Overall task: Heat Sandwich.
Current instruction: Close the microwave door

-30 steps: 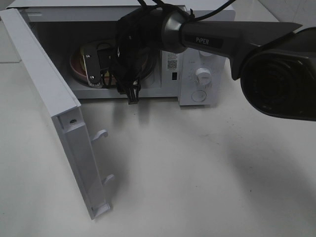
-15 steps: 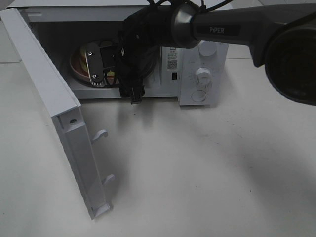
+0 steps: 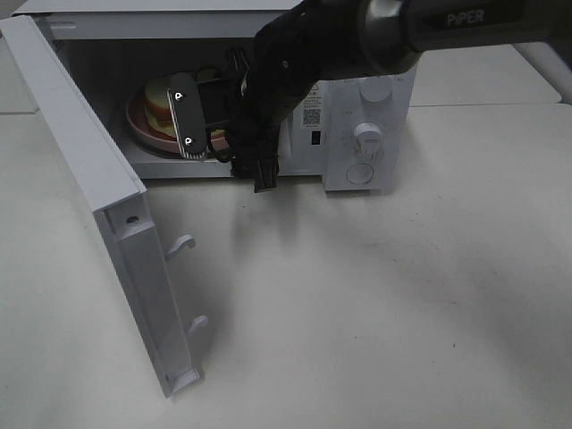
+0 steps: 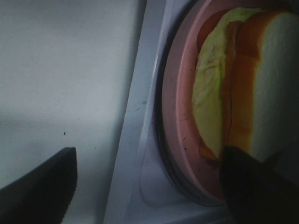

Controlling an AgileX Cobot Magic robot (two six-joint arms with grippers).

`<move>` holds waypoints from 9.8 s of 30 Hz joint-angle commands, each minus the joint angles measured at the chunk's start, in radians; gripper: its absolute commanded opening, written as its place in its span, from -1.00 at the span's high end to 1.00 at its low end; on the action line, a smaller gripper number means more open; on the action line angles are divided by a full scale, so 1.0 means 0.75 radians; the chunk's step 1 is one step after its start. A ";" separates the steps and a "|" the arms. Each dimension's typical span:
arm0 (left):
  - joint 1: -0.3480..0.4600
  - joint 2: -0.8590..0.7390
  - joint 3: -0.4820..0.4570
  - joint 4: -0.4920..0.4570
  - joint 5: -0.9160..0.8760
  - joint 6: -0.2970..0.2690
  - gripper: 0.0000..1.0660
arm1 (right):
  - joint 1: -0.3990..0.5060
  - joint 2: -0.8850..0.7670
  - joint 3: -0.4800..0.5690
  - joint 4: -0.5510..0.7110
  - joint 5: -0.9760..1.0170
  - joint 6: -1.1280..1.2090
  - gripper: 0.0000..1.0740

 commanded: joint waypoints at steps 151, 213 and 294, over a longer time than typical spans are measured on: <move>0.003 -0.023 0.000 -0.004 -0.008 0.003 -0.87 | -0.777 -2.929 1.500 0.111 0.867 1.567 -0.42; 0.003 0.735 0.032 0.047 -0.740 0.003 1.00 | -0.777 -2.929 1.500 0.111 0.867 1.567 -0.42; -0.565 2.432 -0.232 0.203 -2.701 -0.124 1.00 | -0.777 -2.929 1.500 0.111 0.867 1.567 -0.41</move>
